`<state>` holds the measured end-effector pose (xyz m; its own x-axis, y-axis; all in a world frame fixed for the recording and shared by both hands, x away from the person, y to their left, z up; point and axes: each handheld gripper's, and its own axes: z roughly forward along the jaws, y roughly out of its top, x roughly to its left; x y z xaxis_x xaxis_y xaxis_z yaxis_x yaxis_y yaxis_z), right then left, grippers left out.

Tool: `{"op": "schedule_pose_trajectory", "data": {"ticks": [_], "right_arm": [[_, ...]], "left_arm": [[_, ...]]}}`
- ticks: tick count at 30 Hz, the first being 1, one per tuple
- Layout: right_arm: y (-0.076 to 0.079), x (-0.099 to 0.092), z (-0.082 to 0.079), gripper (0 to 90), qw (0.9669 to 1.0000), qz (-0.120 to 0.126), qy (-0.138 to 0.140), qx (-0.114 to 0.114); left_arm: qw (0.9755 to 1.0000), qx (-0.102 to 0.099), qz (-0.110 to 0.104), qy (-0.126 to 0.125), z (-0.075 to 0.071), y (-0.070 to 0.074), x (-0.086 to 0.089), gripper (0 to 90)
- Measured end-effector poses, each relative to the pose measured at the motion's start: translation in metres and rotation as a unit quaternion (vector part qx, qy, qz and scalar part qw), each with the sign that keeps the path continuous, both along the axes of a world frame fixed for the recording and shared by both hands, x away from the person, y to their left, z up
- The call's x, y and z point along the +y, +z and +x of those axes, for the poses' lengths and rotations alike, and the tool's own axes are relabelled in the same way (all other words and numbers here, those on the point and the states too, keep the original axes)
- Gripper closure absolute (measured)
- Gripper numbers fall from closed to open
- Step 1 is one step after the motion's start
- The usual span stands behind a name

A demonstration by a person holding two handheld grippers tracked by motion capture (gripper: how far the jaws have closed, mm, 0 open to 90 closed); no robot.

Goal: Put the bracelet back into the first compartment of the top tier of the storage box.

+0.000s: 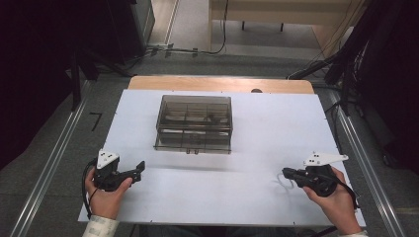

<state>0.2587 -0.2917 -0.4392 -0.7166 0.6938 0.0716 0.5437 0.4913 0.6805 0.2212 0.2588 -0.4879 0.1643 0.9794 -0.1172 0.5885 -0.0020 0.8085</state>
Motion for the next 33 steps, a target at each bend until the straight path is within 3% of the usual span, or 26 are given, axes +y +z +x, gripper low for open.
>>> {"op": "schedule_pose_trajectory", "data": {"ticks": [19,33], "right_arm": [[0.014,0.043,0.009,85.0,0.9988,-0.012,0.048,0.0],[0.02,0.06,0.012,85.0,0.9979,-0.01,0.064,-0.001]], "left_arm": [[1.0,-0.002,-0.009,-0.001,-0.002,0.001,0.002,7.2],[0.9999,0.006,-0.012,-0.007,-0.002,0.002,0.002,7.1]]}}
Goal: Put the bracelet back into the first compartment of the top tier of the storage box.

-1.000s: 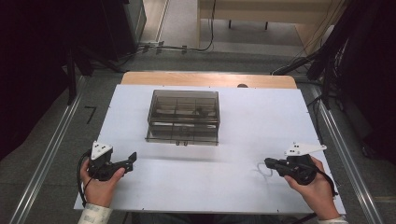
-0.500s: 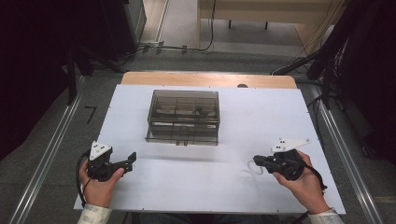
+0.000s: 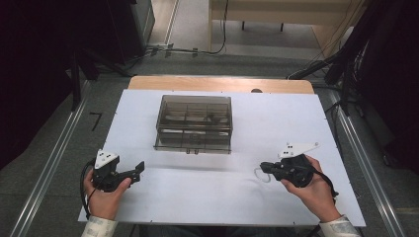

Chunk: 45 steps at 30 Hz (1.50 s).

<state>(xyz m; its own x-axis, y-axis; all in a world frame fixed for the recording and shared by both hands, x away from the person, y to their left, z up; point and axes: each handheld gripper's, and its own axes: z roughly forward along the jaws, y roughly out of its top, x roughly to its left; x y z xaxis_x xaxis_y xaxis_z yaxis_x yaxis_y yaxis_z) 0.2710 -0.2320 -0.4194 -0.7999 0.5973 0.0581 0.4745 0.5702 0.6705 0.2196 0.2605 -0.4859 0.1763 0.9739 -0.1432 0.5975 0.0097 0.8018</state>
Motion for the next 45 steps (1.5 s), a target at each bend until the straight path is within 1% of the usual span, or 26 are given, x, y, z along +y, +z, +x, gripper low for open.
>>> {"op": "schedule_pose_trajectory", "data": {"ticks": [3,10,11,27,34,35,39,45], "right_arm": [[0.002,0.004,0.0,85.0,1.0,-0.001,0.005,-0.002],[0.005,0.014,0.001,85.0,0.9999,0.0,0.016,-0.003],[0.006,0.015,0.001,85.0,0.9999,0.002,0.016,0.0],[0.013,0.041,0.004,85.0,0.999,0.006,0.044,-0.001],[0.013,0.052,0.005,85.0,0.9984,0.006,0.057,-0.002],[0.014,0.054,0.005,85.0,0.9984,0.005,0.055,0.001],[0.014,0.058,0.006,85.0,0.998,0.013,0.062,0.003],[0.015,0.066,0.007,85.0,0.9975,0.009,0.07,0.004]], "left_arm": [[1.0,0.003,0.001,0.0,0.0,-0.001,0.0,7.2],[1.0,0.001,-0.002,0.001,-0.001,0.0,0.0,7.2],[1.0,0.001,-0.002,0.001,-0.001,0.0,0.0,7.2],[1.0,-0.001,-0.001,0.0,-0.001,0.001,0.002,7.2],[1.0,-0.001,-0.001,0.0,-0.002,0.001,0.002,7.2],[1.0,-0.001,-0.001,0.0,-0.002,0.001,0.002,7.2],[1.0,-0.002,-0.003,0.001,-0.002,0.001,0.002,7.2],[1.0,-0.002,-0.002,0.0,-0.002,0.001,0.002,7.2]]}}
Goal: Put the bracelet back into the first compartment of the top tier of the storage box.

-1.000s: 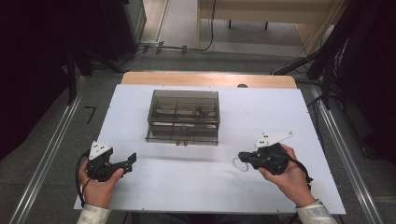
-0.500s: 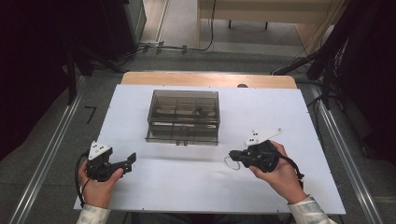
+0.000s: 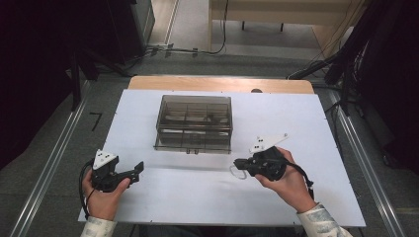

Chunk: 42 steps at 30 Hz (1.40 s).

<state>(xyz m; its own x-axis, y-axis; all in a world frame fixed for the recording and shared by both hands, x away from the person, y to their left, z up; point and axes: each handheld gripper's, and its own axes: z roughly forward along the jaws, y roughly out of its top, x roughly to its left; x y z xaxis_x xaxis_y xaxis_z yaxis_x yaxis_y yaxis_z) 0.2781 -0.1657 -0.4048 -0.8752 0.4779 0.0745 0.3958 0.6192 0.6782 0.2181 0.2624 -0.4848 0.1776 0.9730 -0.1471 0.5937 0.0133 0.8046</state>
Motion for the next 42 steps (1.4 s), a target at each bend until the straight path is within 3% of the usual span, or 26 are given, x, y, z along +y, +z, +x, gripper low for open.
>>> {"op": "schedule_pose_trajectory", "data": {"ticks": [24,42], "right_arm": [[0.004,0.043,0.007,85.0,0.9995,-0.001,0.031,0.0],[0.004,0.065,0.013,84.9,0.9992,0.0,0.04,0.004]], "left_arm": [[1.0,0.002,-0.001,-0.003,0.0,-0.001,0.002,7.2],[1.0,0.001,-0.004,-0.003,0.0,0.0,0.005,7.2]]}}
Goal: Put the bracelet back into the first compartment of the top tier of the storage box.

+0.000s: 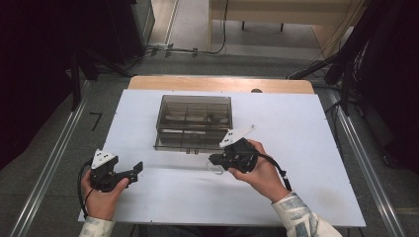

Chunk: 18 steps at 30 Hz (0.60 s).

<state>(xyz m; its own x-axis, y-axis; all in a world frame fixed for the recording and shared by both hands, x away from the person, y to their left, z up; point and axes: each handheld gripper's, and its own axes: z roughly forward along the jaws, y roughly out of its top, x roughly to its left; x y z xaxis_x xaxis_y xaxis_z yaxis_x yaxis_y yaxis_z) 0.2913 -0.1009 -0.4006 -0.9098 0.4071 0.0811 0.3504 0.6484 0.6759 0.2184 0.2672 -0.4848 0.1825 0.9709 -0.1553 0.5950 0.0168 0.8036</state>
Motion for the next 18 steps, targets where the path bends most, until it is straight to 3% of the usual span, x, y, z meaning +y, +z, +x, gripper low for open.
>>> {"op": "schedule_pose_trajectory", "data": {"ticks": [18], "right_arm": [[0.002,0.026,0.009,84.9,1.0,0.004,0.008,0.002]], "left_arm": [[1.0,0.0,-0.004,0.003,0.0,0.0,0.003,7.2]]}}
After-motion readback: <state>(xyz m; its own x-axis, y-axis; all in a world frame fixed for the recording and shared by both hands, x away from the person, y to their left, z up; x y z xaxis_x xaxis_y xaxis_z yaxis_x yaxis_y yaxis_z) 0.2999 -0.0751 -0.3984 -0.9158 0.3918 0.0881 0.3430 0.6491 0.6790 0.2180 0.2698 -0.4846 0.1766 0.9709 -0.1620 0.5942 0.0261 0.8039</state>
